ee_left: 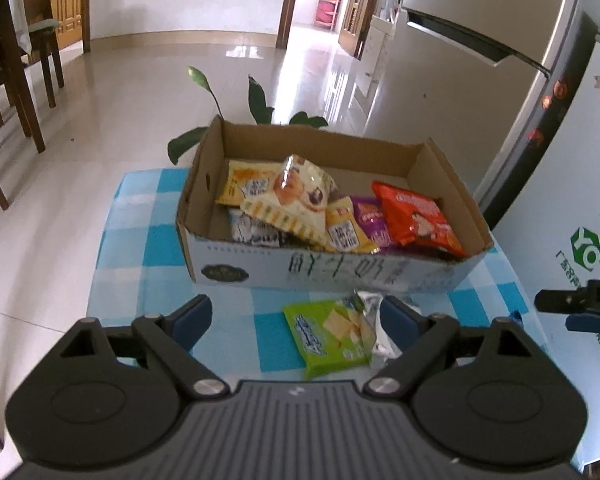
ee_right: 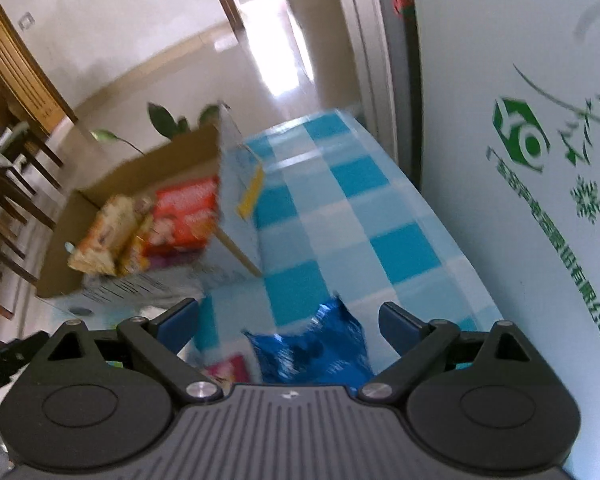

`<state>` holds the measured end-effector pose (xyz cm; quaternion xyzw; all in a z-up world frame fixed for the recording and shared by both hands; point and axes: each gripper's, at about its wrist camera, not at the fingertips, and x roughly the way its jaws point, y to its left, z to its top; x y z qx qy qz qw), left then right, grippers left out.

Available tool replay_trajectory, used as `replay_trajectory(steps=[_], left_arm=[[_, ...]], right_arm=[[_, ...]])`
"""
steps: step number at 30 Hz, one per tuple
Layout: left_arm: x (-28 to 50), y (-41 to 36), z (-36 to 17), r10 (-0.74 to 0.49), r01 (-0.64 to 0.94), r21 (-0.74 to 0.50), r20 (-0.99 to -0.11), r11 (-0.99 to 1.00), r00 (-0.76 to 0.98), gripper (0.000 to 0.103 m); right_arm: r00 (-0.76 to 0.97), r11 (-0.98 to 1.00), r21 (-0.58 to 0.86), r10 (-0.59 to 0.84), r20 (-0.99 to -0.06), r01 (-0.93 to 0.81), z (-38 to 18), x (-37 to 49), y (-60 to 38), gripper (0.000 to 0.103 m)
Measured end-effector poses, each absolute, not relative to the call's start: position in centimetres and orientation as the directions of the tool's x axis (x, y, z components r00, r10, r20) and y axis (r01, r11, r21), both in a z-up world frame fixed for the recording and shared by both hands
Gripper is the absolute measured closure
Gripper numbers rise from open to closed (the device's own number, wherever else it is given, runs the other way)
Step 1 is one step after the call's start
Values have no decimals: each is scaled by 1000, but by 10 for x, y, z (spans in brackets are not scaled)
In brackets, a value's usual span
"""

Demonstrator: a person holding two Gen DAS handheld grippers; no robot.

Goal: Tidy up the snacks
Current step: 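Withdraw both grippers from the box toward the remaining packets, then grasp the silver foil packet with the left gripper while the right gripper grasps the blue biscuit bag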

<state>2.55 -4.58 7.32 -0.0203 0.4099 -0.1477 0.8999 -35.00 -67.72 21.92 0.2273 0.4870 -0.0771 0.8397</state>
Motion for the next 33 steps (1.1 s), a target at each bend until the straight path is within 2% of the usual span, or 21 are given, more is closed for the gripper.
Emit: replay_trajectory(steps=[18, 21, 28, 33], left_arm=[[27, -88, 48, -374, 330, -214, -734, 919, 566, 12], [27, -97, 43, -378, 347, -206, -737, 915, 561, 12], [31, -123, 27, -375, 381, -177, -748, 908, 548, 12], [35, -142, 15, -343, 409, -106, -750, 906, 566, 12]], right_arm=[[352, 906, 265, 143, -925, 329, 169, -341, -664, 5], [344, 903, 254, 130, -930, 346, 164, -341, -664, 16], [373, 890, 279, 137, -918, 360, 172, -346, -668, 30], [394, 880, 305, 151, -907, 364, 179, -345, -668, 30]])
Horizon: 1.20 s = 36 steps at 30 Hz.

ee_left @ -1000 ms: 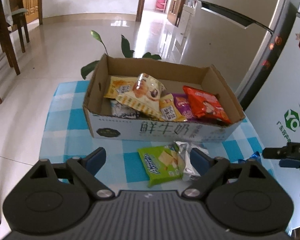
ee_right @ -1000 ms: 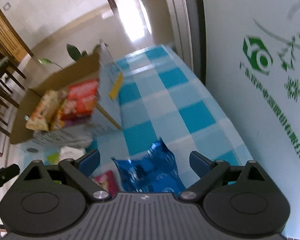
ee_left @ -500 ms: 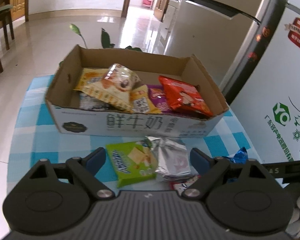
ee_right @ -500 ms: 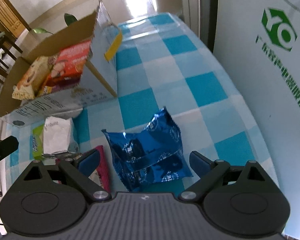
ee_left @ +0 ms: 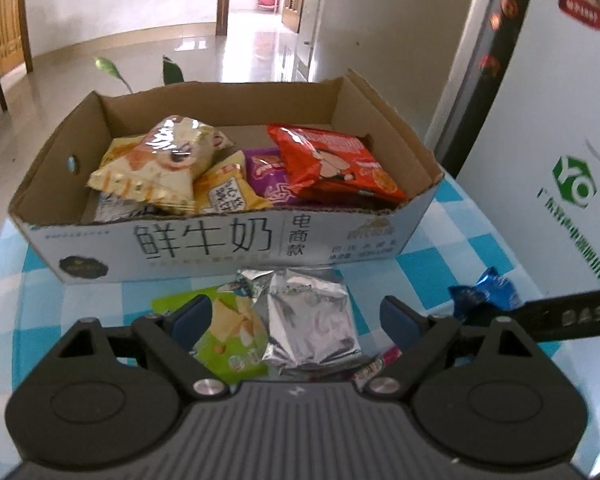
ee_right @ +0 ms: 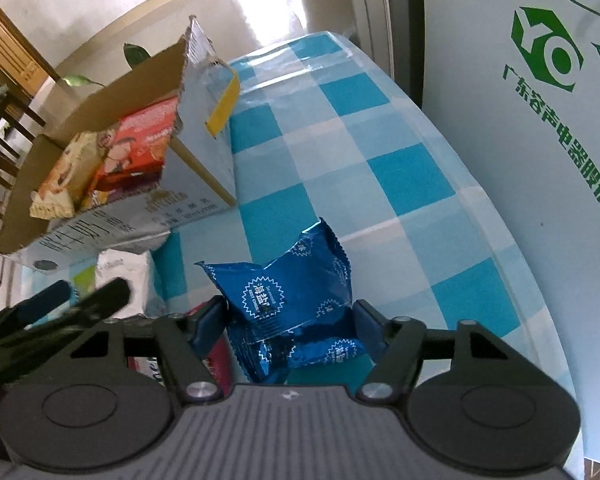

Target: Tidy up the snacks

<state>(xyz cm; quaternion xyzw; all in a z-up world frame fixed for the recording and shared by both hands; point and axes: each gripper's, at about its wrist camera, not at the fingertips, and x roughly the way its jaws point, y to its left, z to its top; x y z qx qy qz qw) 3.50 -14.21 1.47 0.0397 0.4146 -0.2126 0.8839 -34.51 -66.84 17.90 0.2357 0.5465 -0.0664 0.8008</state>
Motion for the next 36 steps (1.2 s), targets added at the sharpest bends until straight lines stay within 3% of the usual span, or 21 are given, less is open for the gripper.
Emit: replay_trajectory(steps=[7, 9, 11, 13, 36], left_arm=[[42, -157, -1, -291, 410, -36, -762, 911, 579, 14], [45, -155, -4, -297, 400, -54, -760, 915, 577, 22], [43, -152, -2, -311, 405, -62, -748, 912, 586, 35], [42, -150, -1, -331, 411, -86, -749, 908, 574, 40], [-5, -82, 31, -328, 340, -139, -729, 930, 601, 41]], right_arm=[[402, 871, 312, 148, -904, 380, 181, -342, -670, 30], [404, 871, 314, 150, -902, 378, 181, -342, -669, 30], [406, 873, 319, 157, -900, 370, 182, -341, -667, 30], [405, 875, 323, 164, -899, 361, 182, -340, -665, 30], [418, 928, 329, 233, -878, 176, 197, -343, -609, 30]])
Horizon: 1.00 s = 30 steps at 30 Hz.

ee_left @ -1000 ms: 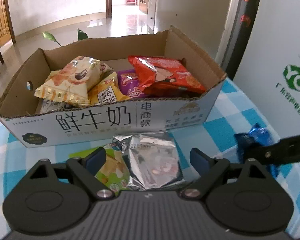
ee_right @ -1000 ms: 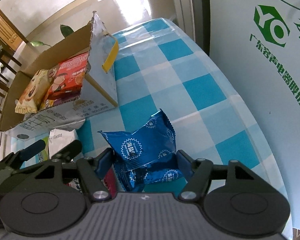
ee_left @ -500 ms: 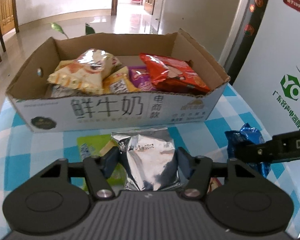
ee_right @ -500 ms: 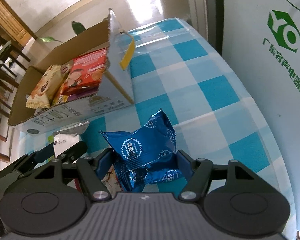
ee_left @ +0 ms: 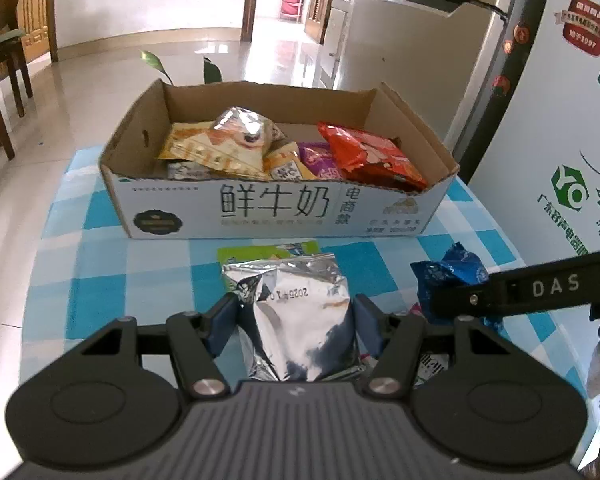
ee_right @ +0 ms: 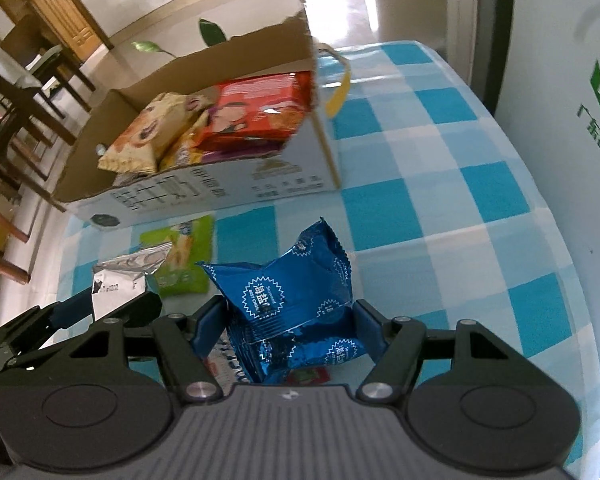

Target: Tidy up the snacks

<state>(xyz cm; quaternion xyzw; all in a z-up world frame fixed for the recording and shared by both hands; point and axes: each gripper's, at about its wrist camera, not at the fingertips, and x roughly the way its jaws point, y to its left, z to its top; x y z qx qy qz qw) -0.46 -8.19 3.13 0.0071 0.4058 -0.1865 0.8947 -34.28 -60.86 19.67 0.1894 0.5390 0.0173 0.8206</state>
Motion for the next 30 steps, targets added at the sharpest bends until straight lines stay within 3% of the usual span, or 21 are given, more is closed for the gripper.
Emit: replay_trajectory(steps=[14, 30], left_arm=[[2, -59, 70, -327, 331, -139, -713, 933, 620, 41], [3, -54, 74, -339, 316, -165, -682, 935, 648, 41]], right_arm=[[482, 935, 335, 240, -843, 119, 222, -349, -579, 30], [496, 950, 291, 199, -845, 114, 225, -344, -570, 30]])
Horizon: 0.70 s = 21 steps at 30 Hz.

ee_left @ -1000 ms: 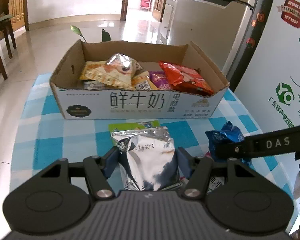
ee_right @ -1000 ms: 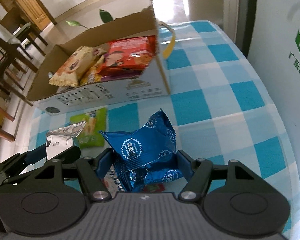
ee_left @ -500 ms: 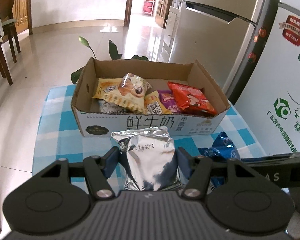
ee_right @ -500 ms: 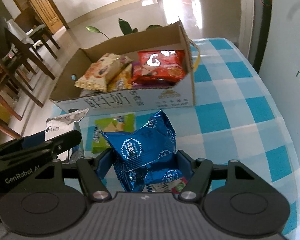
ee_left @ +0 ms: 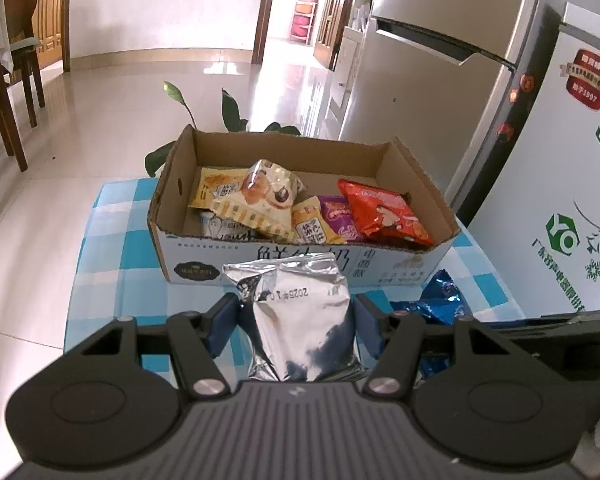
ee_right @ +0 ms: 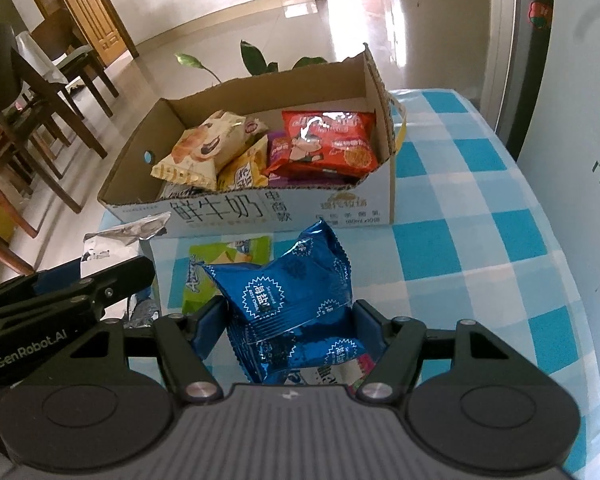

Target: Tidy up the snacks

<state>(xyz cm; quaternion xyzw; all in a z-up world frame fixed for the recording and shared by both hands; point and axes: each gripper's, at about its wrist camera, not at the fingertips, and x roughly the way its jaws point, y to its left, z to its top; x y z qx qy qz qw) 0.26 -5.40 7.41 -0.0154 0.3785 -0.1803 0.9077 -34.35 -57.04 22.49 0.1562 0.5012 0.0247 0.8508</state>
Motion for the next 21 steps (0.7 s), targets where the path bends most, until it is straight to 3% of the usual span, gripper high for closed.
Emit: replay_trajectory(steps=[11, 21], left_arm=[[6, -54, 83, -347, 317, -172, -664, 933, 662, 41], [32, -48, 110, -366, 283, -233, -594, 930, 716, 41]], right_arm=[[525, 950, 290, 188, -830, 118, 234, -340, -572, 30], [633, 926, 358, 208, -746, 117, 264, -325, -591, 30]])
